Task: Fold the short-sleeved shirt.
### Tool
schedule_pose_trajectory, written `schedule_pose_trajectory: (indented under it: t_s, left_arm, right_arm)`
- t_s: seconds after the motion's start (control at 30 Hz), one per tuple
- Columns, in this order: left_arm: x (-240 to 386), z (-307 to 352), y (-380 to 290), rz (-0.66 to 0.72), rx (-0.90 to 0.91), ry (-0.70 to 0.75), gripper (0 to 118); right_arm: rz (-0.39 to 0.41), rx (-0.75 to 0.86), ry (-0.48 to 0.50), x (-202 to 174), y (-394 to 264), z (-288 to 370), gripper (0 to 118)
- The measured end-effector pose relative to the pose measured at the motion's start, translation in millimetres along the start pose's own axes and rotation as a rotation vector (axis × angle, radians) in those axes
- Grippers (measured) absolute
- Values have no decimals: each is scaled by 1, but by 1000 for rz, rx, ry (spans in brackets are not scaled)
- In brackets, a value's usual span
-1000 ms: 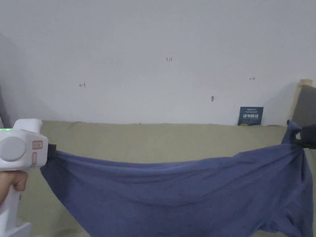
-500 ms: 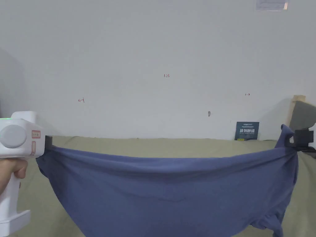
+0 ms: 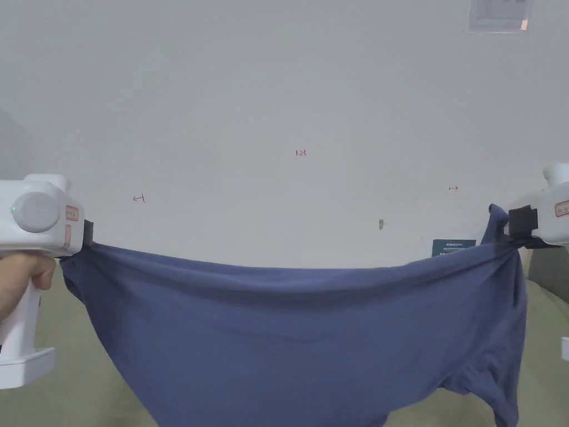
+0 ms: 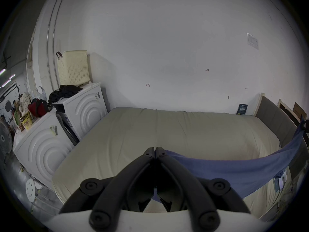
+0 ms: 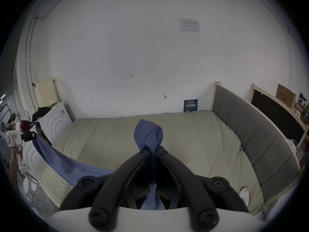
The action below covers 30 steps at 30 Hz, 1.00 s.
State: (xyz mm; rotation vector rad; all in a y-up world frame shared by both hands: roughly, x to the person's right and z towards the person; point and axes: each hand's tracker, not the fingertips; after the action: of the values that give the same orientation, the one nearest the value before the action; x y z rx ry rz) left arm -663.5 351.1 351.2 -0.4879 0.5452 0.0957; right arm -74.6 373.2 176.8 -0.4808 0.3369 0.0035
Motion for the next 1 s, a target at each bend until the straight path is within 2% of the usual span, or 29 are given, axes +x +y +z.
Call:
schedule_pose_trajectory:
  t_s: [0.3,0.6,0.83,0.93,1.0]
  left_arm:
    - [10,-49,50,41,37,36,0]
    - [35,-110,55,17,25,75,0]
    - [44,-134,-3,-36,-36,53,0]
    - [43,-136,-57,-52,-91,32,0]
    - [40,-135,-96,-47,-145,16,0]
  right_arm:
    - [-26,11,-15,4,41,-62,5]
    - [-42,-23,-24,8,43,-143,5]
    - [-20,-103,-24,18,-17,-181,5]
    - [-2,-163,-16,24,-68,-181,5]
    - [-30,-205,-9,30,-105,-178,5]
